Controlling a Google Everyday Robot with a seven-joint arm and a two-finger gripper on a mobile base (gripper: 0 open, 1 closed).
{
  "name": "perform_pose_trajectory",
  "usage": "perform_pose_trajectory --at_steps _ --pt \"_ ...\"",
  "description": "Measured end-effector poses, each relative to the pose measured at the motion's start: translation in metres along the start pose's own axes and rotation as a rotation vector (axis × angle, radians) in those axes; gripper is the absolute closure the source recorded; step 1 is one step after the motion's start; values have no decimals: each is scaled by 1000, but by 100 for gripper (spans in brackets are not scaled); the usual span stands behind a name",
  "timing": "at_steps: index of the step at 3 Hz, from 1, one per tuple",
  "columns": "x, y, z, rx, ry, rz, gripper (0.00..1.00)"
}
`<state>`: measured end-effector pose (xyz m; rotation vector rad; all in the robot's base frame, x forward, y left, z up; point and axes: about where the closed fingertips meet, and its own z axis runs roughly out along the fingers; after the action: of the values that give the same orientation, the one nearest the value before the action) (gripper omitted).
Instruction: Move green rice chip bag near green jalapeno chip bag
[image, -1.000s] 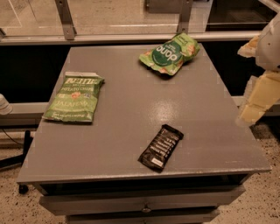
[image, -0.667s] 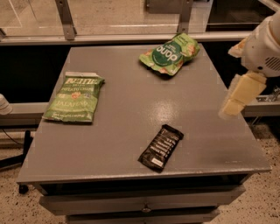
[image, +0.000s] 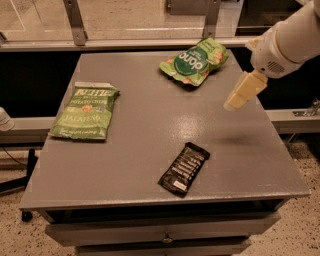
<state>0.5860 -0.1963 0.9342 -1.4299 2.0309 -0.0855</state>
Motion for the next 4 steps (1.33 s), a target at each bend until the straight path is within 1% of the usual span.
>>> perform_pose_trajectory --at_steps 1,2,3,4 --pt "-5 -34 29 62 -68 25 0" --pt "-8 -62 62 104 -138 73 0" --pt "-16 -91 94 117 -219 151 0" --pt "-29 -115 122 94 -321 251 0"
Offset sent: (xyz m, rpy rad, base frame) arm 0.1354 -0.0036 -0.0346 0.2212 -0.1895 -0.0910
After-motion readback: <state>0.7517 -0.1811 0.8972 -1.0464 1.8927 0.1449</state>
